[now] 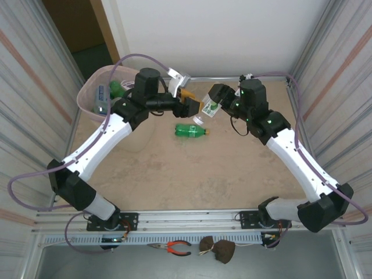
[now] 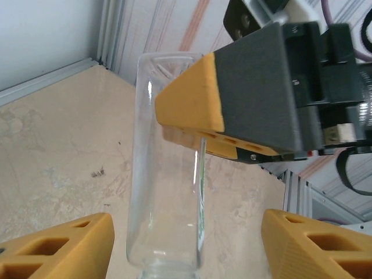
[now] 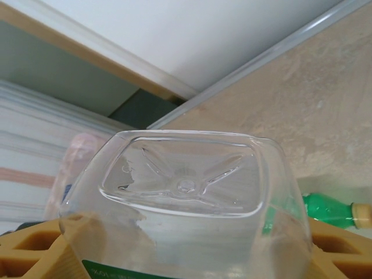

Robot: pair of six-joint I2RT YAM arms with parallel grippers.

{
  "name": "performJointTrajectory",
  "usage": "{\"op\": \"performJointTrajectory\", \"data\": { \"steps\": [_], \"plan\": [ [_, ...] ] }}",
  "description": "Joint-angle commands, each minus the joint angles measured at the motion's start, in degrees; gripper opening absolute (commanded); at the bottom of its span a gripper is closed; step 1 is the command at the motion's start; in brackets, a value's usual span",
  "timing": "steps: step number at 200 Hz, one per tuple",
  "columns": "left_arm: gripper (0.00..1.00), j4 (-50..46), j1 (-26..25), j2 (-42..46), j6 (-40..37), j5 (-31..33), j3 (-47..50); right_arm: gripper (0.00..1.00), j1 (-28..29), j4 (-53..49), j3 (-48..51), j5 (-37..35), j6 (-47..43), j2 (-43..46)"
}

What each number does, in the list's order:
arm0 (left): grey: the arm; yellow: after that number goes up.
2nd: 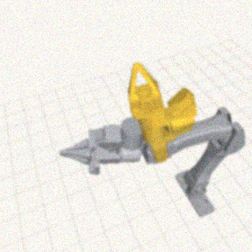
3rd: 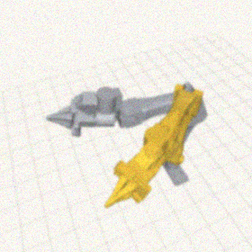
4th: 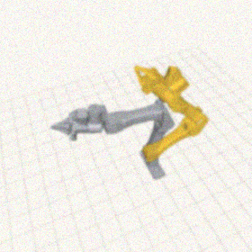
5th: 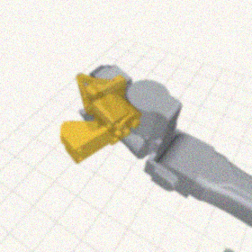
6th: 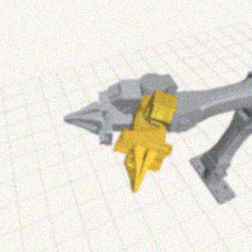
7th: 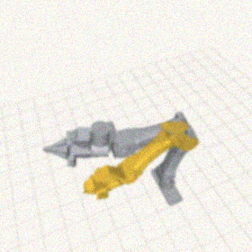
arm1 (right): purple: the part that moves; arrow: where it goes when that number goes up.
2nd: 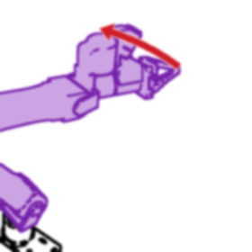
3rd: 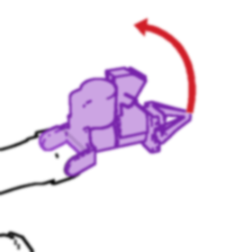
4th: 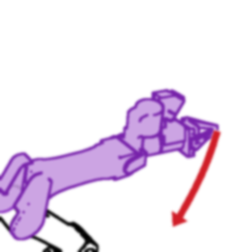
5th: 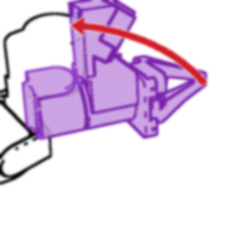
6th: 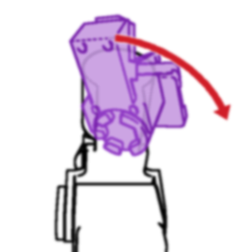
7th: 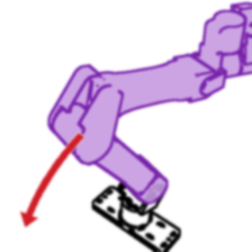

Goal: Put the plastic bottles in the bin

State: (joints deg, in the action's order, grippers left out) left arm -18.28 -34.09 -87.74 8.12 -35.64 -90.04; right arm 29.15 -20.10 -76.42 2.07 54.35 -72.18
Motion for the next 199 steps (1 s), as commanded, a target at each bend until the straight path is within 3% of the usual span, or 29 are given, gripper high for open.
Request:
{"op": "performJointTrajectory", "data": {
  "steps": [1, 61, 199],
  "plan": [
    [0.69, -1.06, -0.27, -0.47, -2.95, -1.95, -2.85, 0.6, 1.49, 0.94, -2.56, 0.6, -1.0, 1.67],
    [0.68, -1.95, -1.72, -4.72, -2.75, -4.91, -6.38, 0.59, 3.02, -0.72, -3.69, -0.13, -1.09, 3.07],
    [0.36, -4.01, -2.7, -5.42, -5.37, -6.73, -8.22, 0.63, 3.61, -0.74, -1.54, -0.74, -2.31, 4.86]
  ]
}}
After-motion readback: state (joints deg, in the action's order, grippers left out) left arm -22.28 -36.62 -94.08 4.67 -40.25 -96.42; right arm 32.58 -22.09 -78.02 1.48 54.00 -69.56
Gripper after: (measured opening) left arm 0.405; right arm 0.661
